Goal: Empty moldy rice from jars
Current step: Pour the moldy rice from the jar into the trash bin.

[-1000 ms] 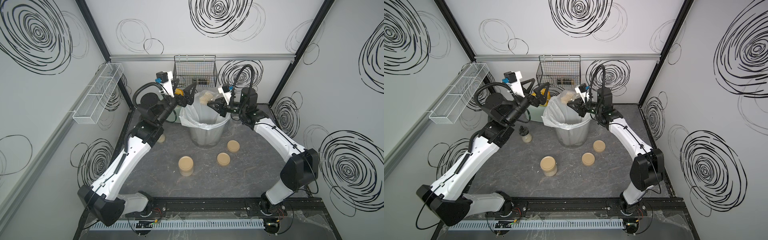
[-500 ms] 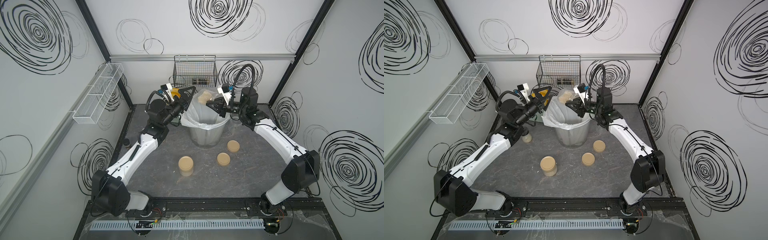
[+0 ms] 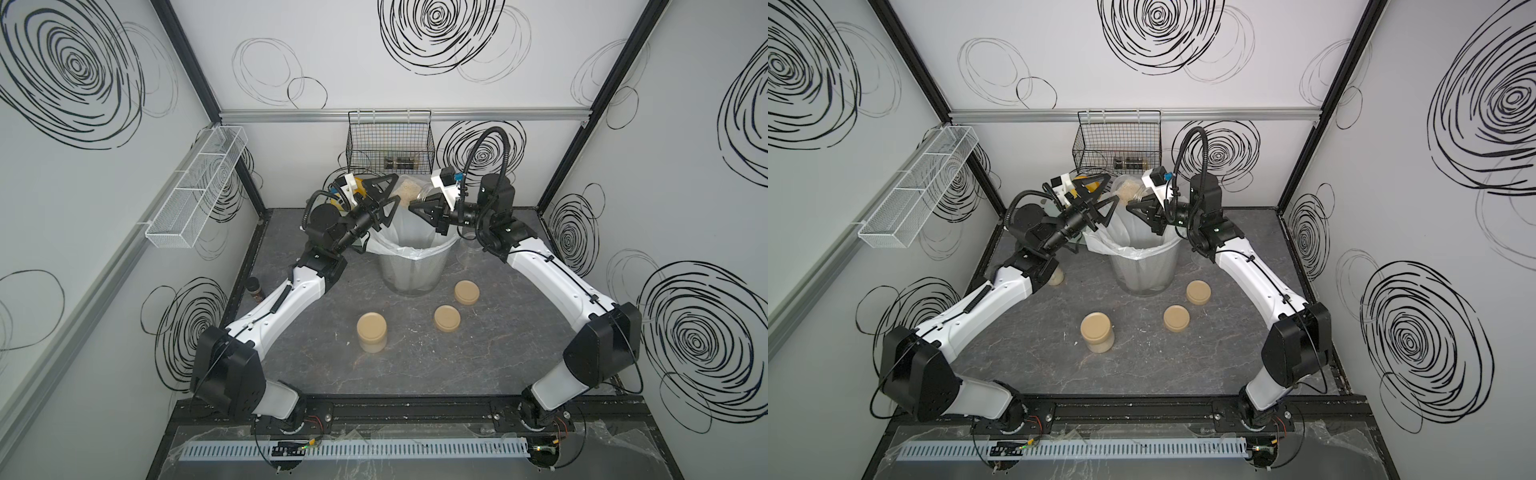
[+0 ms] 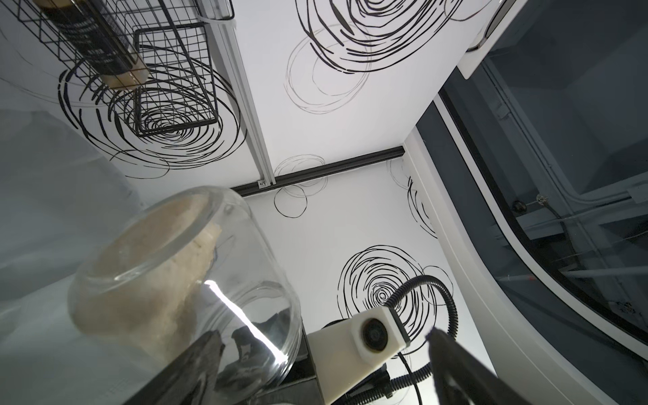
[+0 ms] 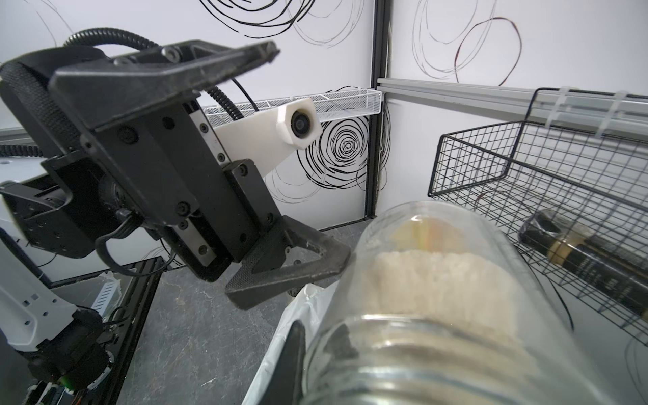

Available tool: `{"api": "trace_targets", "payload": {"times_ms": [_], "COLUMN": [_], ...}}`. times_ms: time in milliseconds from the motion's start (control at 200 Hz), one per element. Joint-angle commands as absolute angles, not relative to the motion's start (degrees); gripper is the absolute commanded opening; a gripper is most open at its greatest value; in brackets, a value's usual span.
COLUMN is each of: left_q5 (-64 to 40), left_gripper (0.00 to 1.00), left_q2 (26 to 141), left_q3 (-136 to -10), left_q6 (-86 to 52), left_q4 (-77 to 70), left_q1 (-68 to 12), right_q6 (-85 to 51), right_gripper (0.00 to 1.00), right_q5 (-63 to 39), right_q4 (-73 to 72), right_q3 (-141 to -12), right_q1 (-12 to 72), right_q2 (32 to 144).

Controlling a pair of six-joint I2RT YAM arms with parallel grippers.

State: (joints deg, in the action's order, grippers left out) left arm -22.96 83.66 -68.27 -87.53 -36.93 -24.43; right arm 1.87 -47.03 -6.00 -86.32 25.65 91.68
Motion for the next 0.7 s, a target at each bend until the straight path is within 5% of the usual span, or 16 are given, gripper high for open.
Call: {"api": "trace_targets", "payload": {"times_ms": [0,695], "left_q5": [-24.7,-23.7], "left_gripper": [0.96,0.96], "left_q2": [85.29,92.01], "left_q3": [-68.73,-70.67], "left_q6": [-89.79,-94.35], "left_q4": [-38.98,-43.37], "left_q1": [-25.81,-26.28], "right_q6": [5.3,3.8], "right_gripper": [0.0,0.0], "right_q5": [-46.98,-54.94], "right_q4": [-10.77,-11.86], "right_q3": [-90.56,-85.94], "right_q1": [26.54,28.14], "right_q2": [88.24,85.72]}}
